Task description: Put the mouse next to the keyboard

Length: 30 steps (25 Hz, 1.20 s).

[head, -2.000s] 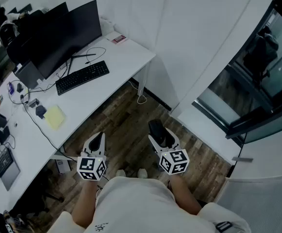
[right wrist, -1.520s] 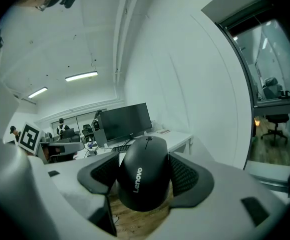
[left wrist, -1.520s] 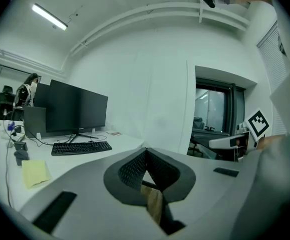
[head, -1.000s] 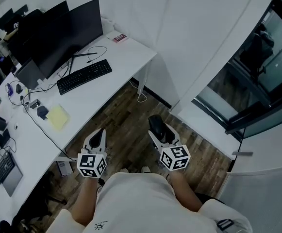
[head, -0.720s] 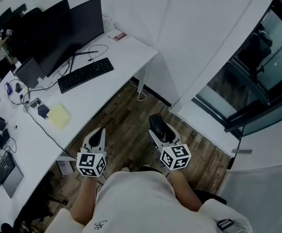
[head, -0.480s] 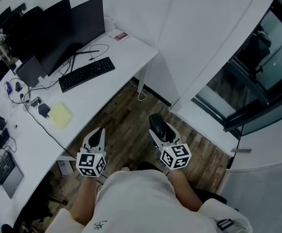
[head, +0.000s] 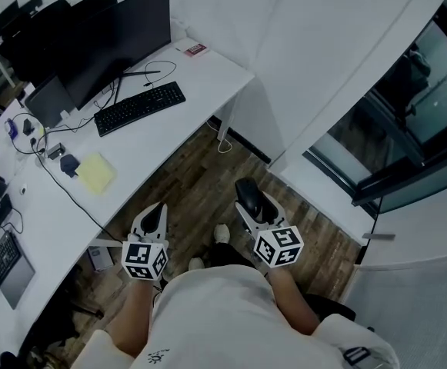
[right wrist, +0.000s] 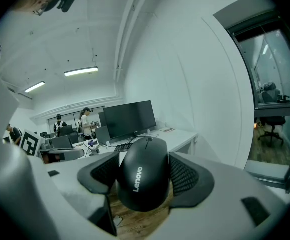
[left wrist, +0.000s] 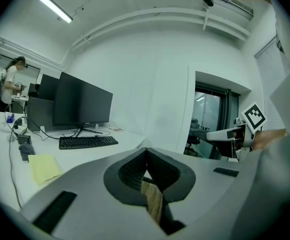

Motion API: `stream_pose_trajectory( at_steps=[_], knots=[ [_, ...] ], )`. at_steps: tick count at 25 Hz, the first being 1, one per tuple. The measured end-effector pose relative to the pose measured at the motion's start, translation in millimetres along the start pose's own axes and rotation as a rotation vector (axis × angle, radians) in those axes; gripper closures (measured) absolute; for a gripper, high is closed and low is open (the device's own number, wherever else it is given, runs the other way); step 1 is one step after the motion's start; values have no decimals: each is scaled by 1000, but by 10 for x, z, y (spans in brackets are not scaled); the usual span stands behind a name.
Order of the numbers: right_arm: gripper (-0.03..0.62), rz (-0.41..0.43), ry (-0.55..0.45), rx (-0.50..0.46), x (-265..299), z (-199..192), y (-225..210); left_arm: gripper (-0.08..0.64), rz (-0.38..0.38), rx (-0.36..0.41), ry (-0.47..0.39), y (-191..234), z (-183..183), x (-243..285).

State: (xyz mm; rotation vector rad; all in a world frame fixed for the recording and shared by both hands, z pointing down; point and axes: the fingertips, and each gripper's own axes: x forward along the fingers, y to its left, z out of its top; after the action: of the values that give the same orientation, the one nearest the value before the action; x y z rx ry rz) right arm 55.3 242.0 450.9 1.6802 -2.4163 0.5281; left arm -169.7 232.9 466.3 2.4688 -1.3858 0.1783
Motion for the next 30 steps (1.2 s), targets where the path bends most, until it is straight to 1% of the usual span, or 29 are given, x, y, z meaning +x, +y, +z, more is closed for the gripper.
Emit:
stream_pose_trajectory(
  at_steps=[12,21,30],
  knots=[
    [276,34,3,-5,266,39,-15,549,20,0,2,125,22,131],
    [276,56,10,-2,665,189,-312,549,35,7,5,200,174,578],
    [276,112,11,3,1216,445,-654,549,75,17,17,328,377,1158]
  ],
)
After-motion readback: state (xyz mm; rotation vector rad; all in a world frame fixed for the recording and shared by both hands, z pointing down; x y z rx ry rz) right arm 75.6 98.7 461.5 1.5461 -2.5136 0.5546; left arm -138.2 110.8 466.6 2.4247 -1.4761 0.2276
